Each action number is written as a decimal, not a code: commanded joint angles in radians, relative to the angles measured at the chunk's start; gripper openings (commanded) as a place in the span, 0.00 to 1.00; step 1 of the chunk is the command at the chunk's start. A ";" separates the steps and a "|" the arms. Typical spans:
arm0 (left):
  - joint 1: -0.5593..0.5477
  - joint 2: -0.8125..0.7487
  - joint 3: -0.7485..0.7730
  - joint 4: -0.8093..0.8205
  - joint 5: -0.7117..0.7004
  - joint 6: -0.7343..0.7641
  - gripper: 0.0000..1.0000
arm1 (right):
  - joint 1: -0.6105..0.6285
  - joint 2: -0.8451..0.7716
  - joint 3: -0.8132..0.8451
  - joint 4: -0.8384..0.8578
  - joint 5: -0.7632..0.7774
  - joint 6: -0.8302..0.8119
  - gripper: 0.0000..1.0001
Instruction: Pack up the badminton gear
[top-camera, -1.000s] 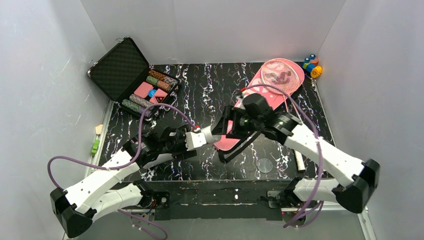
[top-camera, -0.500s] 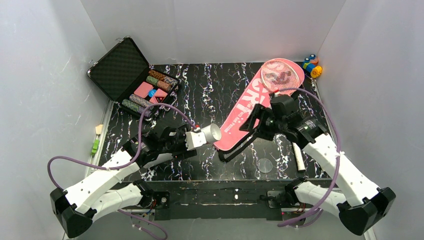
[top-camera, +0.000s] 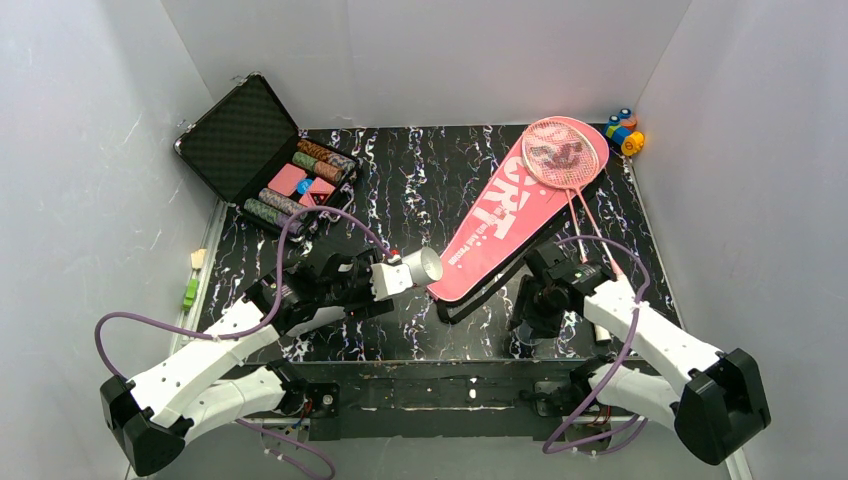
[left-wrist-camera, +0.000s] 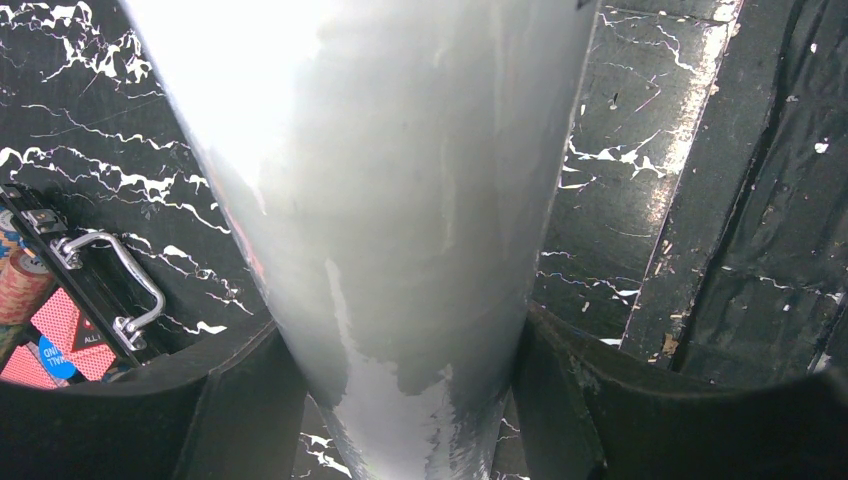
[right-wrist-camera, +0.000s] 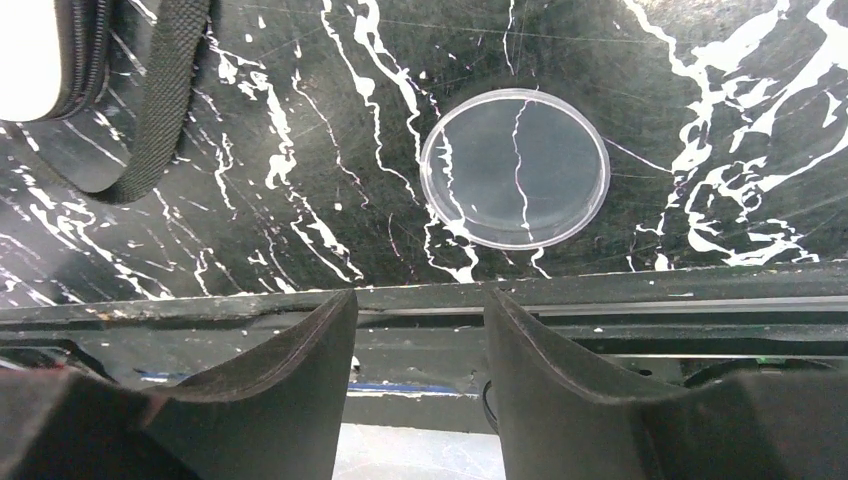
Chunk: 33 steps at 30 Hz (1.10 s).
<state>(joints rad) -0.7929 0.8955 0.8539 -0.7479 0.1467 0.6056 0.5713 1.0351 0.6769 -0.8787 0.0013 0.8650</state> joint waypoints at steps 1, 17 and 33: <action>0.007 -0.015 0.039 0.028 0.013 0.003 0.48 | 0.031 0.037 -0.026 0.077 0.025 0.032 0.57; 0.007 -0.024 0.025 0.025 0.005 0.009 0.48 | 0.124 0.275 -0.005 0.164 0.180 0.083 0.45; 0.007 -0.047 0.007 0.022 0.003 0.010 0.47 | 0.132 0.179 0.085 0.023 0.243 0.068 0.45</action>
<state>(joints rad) -0.7929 0.8803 0.8536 -0.7486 0.1463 0.6064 0.7006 1.2697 0.7189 -0.7895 0.1955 0.9276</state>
